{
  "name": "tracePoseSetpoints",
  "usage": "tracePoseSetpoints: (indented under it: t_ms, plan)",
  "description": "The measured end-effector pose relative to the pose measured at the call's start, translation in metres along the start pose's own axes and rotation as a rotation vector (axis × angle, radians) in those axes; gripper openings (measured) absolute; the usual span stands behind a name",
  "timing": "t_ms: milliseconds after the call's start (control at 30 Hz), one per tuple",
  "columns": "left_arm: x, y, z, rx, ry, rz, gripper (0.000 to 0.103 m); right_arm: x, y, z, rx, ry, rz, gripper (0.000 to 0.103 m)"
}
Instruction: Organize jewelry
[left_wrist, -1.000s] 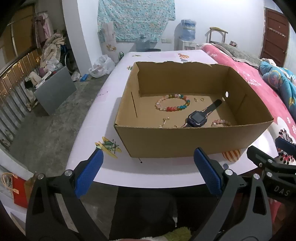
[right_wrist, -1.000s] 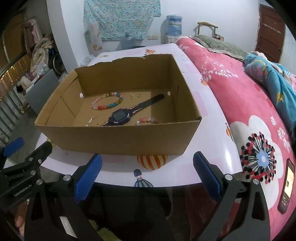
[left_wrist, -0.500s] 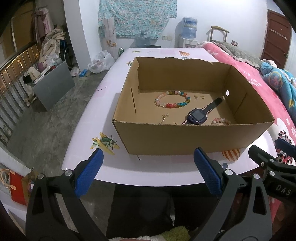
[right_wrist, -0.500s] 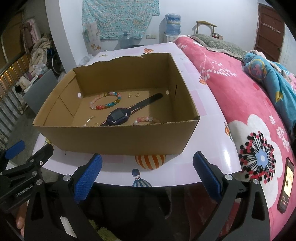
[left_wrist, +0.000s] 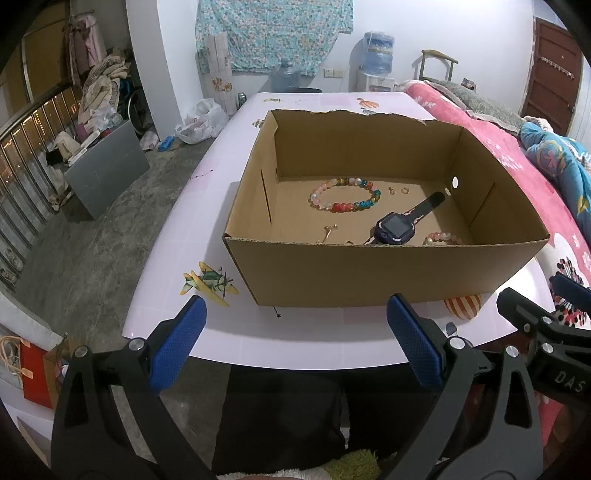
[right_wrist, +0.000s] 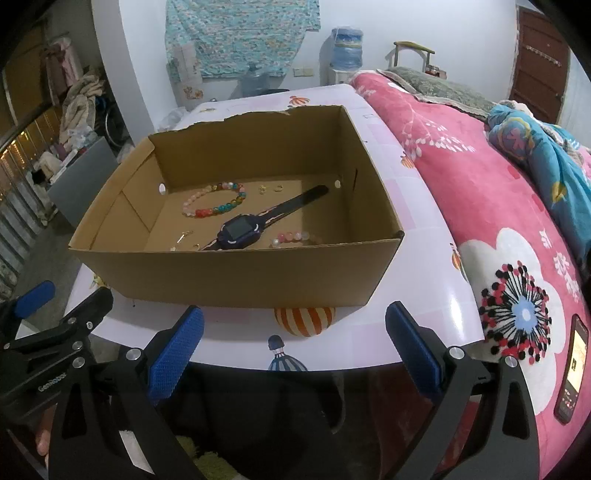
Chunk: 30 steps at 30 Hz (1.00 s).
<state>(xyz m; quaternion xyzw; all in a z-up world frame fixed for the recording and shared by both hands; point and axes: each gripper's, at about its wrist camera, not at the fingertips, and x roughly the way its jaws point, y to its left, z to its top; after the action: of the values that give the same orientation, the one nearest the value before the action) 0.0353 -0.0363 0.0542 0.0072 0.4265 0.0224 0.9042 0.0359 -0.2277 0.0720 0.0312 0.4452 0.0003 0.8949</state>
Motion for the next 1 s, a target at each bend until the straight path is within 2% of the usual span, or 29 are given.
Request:
tracePoseSetpoints:
  t_ms: [1000]
  plan:
    - [0.0019, -0.0011, -0.0010, 0.004, 0.007, 0.016, 0.095, 0.0020, 0.0022, -0.0016, -0.001, 0.013, 0.004, 0.096]
